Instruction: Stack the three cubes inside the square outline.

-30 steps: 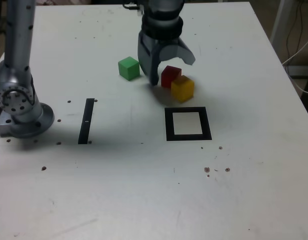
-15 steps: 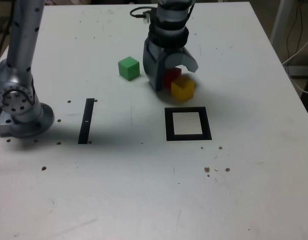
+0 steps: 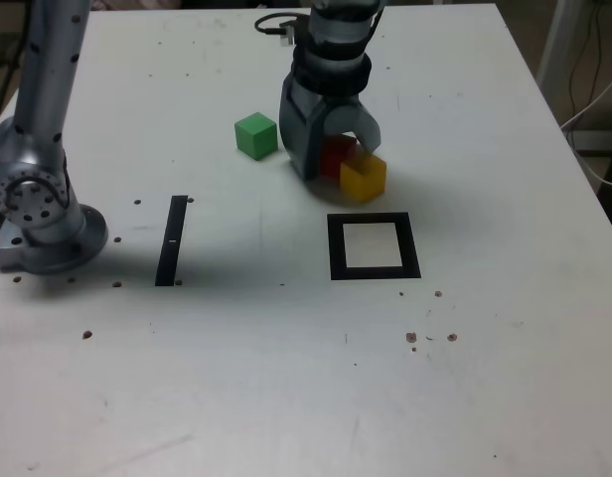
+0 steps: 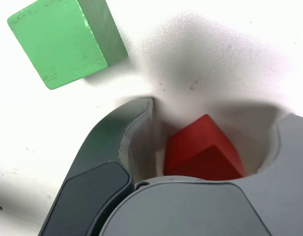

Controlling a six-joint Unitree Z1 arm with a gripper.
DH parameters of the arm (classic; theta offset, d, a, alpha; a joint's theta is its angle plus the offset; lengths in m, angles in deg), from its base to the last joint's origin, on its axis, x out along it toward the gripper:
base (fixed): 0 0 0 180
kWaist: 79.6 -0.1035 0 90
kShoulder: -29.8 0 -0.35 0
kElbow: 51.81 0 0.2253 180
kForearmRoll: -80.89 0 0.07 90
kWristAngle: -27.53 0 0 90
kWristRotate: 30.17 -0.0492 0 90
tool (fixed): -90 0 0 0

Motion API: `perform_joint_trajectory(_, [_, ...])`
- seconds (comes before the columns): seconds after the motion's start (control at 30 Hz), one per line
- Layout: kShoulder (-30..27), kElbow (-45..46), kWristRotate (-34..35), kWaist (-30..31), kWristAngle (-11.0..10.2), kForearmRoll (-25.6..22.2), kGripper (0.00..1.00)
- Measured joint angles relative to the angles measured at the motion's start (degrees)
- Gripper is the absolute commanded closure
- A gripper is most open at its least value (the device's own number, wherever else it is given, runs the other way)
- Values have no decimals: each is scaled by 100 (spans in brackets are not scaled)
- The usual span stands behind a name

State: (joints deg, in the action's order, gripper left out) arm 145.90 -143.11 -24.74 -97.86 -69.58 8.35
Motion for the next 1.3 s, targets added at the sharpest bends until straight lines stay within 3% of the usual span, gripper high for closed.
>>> perform_joint_trajectory(0.47, [8, -95, 0, 0, 28, 42, 48])
perform_joint_trajectory(0.8, [11, -129, 0, 0, 10, 184, 48])
perform_joint_trajectory(1.3, [-238, -406, -20, 6, -209, -138, 48])
